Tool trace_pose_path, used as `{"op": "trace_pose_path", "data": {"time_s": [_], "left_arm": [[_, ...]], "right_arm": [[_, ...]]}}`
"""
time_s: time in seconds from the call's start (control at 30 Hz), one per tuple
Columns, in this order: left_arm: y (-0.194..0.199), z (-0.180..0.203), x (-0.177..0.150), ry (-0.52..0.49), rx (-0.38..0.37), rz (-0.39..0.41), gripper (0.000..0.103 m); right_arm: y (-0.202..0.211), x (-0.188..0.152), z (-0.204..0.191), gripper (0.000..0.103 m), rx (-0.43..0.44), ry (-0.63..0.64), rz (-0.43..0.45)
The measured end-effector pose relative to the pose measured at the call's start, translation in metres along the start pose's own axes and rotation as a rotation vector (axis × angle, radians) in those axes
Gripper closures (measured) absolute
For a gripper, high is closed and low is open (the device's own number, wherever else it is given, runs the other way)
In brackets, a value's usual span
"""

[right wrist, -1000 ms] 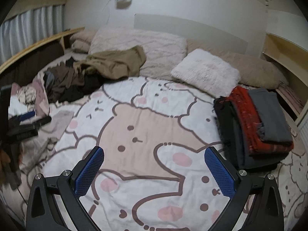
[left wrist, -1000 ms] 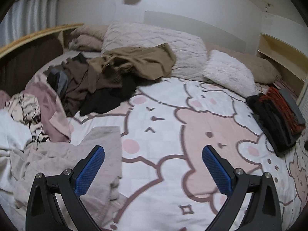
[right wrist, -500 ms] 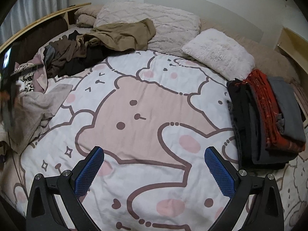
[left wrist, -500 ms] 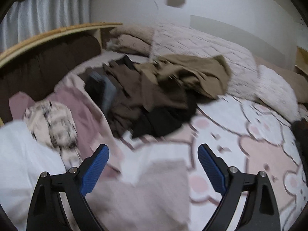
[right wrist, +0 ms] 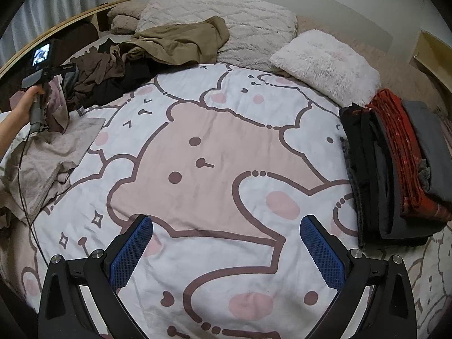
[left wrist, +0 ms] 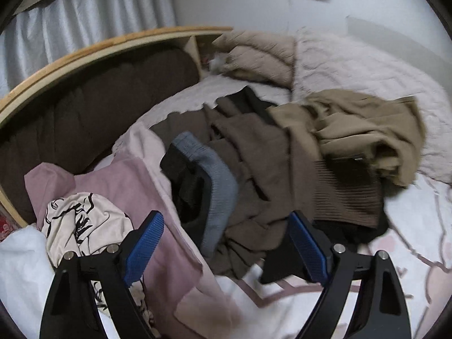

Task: Fold clothes
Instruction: 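Move the left tool toward the clothes pile on the bed, then grasp the black trousers' grey cuff with the left gripper and lift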

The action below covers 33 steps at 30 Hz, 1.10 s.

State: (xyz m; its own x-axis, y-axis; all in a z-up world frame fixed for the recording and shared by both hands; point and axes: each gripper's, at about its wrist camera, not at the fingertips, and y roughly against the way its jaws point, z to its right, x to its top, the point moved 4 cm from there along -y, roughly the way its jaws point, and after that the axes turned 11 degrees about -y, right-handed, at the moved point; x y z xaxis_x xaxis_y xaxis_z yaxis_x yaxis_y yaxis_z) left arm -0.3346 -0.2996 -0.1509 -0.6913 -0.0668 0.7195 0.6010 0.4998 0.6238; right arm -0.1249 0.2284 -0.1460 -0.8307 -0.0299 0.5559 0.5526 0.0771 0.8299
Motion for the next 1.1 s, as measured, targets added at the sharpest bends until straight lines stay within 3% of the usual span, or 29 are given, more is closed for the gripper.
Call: {"op": "trace_pose_path", "data": {"time_s": [0.07,0.17,0.37,0.5,0.57,0.9,1.1], "left_arm": [[-0.012,-0.002,-0.001,0.002,0.029,-0.022,0.013],[-0.026,-0.004,-0.001,-0.006,0.062,-0.039,0.025],[-0.040,-0.010,-0.005,0.032,0.046,-0.076,0.037],[-0.051,-0.012,-0.013,0.032,0.016,-0.128,0.085],[-0.052,-0.018,-0.017,0.049,-0.005,-0.131,0.094],[-0.002,-0.049,0.004,0.110,-0.107,0.000,0.099],[0.044,-0.074,0.030,0.095,-0.106,0.075,0.099]], "right_arm": [[-0.003,0.001,0.002,0.000,0.006,-0.012,-0.011],[-0.005,0.002,0.003,0.000,0.013,-0.024,-0.019],[-0.014,0.001,0.003,0.000,-0.002,-0.012,-0.028],[-0.017,0.001,0.003,0.000,-0.002,-0.007,-0.036],[-0.016,0.001,0.003,0.000,0.000,-0.006,-0.034],[-0.009,0.001,-0.002,0.000,0.026,0.001,-0.023],[0.011,0.001,-0.011,0.000,0.053,0.014,0.021]]}}
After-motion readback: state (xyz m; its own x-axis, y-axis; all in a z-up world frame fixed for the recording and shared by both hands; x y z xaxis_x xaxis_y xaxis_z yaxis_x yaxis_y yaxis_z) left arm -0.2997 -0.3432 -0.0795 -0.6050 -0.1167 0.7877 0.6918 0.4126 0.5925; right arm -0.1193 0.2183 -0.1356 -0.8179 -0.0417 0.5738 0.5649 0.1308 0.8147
